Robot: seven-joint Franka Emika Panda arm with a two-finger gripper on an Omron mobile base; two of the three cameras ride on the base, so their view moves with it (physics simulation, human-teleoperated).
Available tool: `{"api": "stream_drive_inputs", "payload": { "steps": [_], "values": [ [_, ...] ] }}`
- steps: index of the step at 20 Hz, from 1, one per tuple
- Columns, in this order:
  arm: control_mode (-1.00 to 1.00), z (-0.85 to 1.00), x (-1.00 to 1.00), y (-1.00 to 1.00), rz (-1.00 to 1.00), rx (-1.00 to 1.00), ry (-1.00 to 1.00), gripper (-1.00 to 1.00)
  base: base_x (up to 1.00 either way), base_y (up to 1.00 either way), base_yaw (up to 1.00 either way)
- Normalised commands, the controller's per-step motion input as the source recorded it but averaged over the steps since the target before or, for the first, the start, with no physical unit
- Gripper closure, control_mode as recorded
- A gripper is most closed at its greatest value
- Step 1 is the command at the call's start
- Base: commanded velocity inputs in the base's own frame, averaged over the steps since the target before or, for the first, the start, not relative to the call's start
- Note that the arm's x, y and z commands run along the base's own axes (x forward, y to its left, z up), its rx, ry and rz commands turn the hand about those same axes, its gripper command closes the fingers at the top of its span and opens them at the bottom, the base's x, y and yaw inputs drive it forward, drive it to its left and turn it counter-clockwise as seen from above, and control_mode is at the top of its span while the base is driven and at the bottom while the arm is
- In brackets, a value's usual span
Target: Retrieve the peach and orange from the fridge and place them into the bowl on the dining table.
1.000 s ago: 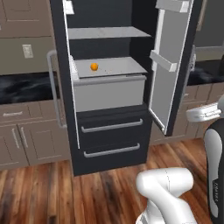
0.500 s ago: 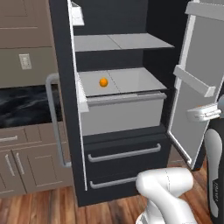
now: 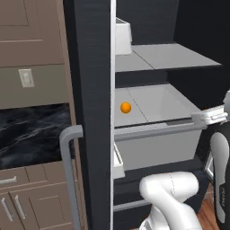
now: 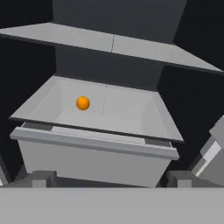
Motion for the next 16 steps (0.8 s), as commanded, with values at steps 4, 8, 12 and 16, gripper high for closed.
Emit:
{"api": "stream_drive_inputs", "payload": {
  "steps": [4,8,12,16],
  "values": [
    [1.00,0.00,0.00,0.00,0.00,0.00,0.00,-1.00,0.72,0.42,0.00],
    [1.00,0.00,0.00,0.00,0.00,0.00,0.00,-1.00,0.27,0.03,0.00],
    [1.00,0.00,0.00,0.00,0.00,0.00,0.00,-1.00,0.05,0.01,0.00],
    [-1.00,-0.13,0.14,0.22,0.00,0.00,0.29,-1.00,0.00,0.00,0.00]
  ]
}}
